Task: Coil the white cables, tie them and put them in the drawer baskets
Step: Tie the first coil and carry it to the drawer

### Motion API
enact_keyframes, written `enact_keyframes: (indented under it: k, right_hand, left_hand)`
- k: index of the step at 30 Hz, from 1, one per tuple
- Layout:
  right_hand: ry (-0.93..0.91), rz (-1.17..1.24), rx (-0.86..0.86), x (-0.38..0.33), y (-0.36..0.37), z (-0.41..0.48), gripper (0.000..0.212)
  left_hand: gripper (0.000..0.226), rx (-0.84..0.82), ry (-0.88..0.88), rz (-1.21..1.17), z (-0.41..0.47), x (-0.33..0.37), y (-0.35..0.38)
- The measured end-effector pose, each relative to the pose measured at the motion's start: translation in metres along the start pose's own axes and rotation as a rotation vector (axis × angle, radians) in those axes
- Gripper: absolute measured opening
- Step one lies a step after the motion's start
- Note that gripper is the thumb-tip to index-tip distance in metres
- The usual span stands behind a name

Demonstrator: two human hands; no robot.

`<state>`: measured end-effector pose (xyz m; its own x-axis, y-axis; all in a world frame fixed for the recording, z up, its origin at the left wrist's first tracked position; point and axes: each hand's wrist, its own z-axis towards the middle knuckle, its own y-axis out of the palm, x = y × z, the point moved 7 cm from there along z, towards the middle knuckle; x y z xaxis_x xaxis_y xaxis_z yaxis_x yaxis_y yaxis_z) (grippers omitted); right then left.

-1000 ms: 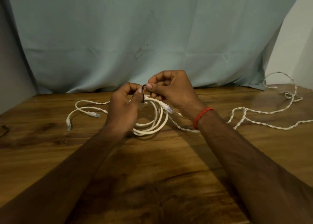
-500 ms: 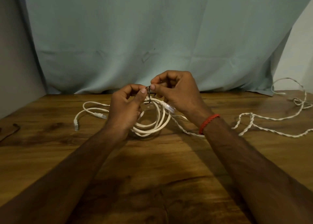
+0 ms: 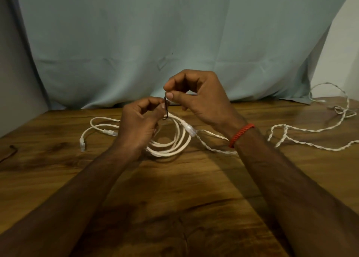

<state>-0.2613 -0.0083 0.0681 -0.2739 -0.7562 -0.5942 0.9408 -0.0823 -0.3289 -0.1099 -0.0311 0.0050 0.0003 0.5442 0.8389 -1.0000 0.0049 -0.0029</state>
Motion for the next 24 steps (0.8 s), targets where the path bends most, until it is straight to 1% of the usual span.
enact_keyframes:
  k: [3,7,10,12,15,19,24]
  right_hand:
    - [0.002,-0.102,0.025,0.005,0.002,0.0,0.013]
    - [0.141,-0.051,0.09,0.022,-0.003,0.0,0.017]
    - [0.168,-0.08,0.099,0.024,-0.003,-0.001,0.014]
    - [0.165,-0.071,0.094,0.023,-0.001,-0.001,0.011]
    - [0.15,-0.094,0.095,0.021,-0.002,-0.001,0.01]
    - [0.116,-0.14,0.096,0.018,0.0,-0.003,0.01]
    - [0.121,-0.121,0.128,0.018,0.004,-0.004,0.008]
  left_hand:
    - [0.014,-0.089,0.067,0.051,-0.001,0.005,0.007]
    - [0.015,-0.064,0.11,0.069,0.0,0.007,0.007]
    - [0.018,-0.056,0.138,0.102,0.0,0.008,0.007]
    - [0.018,-0.052,0.116,0.103,0.001,0.006,0.006]
    - [0.015,-0.017,0.048,0.019,0.001,0.001,0.003]
    - [0.011,0.004,0.023,-0.042,0.001,0.0,-0.001]
    - [0.007,0.026,-0.008,-0.094,0.001,-0.005,-0.004]
